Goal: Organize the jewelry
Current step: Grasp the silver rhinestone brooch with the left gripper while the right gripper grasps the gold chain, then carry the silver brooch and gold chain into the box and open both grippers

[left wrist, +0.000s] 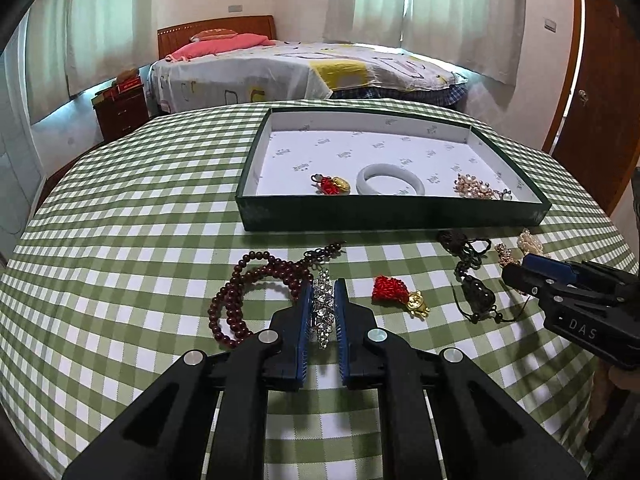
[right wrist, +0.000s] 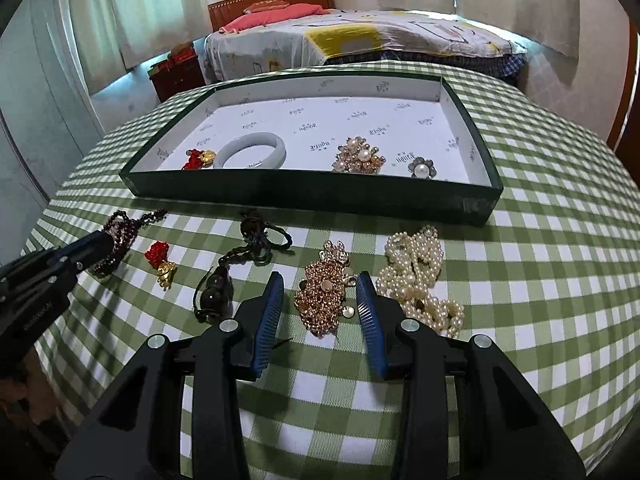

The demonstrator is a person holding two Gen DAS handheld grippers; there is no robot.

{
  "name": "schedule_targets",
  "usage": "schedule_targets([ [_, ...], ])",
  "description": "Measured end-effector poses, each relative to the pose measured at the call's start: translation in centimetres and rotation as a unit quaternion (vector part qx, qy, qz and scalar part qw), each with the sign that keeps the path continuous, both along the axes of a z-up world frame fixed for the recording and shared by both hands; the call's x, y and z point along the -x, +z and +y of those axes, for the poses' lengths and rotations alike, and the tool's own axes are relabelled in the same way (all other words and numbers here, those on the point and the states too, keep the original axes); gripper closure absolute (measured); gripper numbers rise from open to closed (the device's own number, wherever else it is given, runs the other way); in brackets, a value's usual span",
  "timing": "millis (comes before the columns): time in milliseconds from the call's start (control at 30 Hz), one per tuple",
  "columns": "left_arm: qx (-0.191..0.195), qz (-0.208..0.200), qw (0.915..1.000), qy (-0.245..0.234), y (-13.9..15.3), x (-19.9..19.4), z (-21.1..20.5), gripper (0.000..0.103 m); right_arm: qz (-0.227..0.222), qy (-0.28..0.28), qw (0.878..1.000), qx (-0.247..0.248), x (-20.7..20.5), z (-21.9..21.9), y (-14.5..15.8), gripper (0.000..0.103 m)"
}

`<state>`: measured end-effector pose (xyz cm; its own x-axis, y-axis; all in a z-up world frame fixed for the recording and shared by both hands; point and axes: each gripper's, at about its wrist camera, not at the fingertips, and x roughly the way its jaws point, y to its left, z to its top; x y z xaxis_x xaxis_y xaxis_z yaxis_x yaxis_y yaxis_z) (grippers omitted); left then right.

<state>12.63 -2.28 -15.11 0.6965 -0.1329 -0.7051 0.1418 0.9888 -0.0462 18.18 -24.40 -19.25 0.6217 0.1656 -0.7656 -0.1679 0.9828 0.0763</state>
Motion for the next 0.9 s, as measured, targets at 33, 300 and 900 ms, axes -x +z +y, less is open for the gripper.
schedule_targets([
  [33,0.001,0.000,1.0000,0.001,0.0,0.1,0.1,0.091,-0.001,0.001,1.000,0.007,0.0,0.2,0.0,0.067],
  [300,0.005,0.005,1.0000,0.004,-0.1,-0.1,0.4,0.091,-0.016,0.006,0.999,0.044,0.3,0.5,-0.2,0.089],
  [900,0.013,-0.009,0.9998,0.010,1.5,-0.2,0.9,0.091,-0.048,-0.005,0.999,-0.009,1.1,-0.5,3.2,0.093],
])
